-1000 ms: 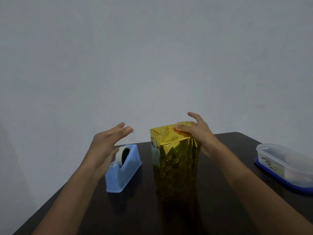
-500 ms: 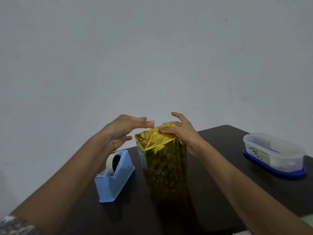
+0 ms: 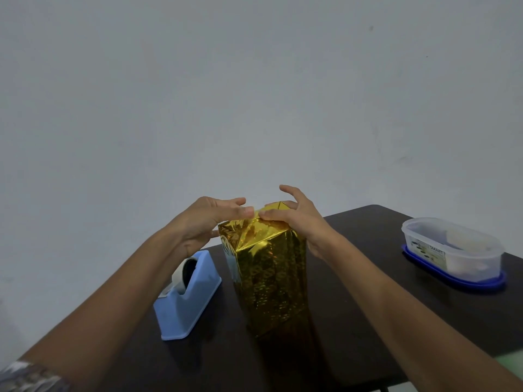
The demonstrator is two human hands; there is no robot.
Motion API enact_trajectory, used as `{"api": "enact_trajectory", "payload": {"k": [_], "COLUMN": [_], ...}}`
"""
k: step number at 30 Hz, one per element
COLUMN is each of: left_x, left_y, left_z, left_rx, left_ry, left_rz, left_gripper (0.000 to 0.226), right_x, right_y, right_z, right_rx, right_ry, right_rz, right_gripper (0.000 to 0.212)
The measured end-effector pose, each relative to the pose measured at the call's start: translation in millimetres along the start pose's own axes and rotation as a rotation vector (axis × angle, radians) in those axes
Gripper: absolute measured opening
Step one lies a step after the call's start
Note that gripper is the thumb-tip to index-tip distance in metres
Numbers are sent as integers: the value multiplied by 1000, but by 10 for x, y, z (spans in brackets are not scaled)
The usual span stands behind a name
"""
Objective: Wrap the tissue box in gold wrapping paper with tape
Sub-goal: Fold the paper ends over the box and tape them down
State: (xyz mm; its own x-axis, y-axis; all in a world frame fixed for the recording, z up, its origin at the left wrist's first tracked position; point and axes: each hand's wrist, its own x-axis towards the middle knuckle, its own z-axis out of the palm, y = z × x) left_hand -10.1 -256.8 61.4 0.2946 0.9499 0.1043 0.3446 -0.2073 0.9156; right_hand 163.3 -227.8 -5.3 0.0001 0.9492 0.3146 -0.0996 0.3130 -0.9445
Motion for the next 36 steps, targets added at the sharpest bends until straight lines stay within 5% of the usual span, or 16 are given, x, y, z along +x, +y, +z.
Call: {"api": "enact_trajectory", "payload": {"k": [23, 31, 36], "left_x": [195, 218, 245], "left_y": [-274, -366, -353], "left_z": [8, 88, 51], "left_rx": [-33, -331, -227], "left_ry": [121, 166, 142], "left_rz": [178, 158, 158], "left_gripper": [19, 26, 30], "right_x": [23, 17, 19], "right_y": [4, -4, -1], "right_z": [-4, 11, -2], "right_rx": [19, 20, 4], "right_ry": [-12, -8, -12], "right_rz": [11, 8, 5], "right_gripper": [78, 79, 77]}}
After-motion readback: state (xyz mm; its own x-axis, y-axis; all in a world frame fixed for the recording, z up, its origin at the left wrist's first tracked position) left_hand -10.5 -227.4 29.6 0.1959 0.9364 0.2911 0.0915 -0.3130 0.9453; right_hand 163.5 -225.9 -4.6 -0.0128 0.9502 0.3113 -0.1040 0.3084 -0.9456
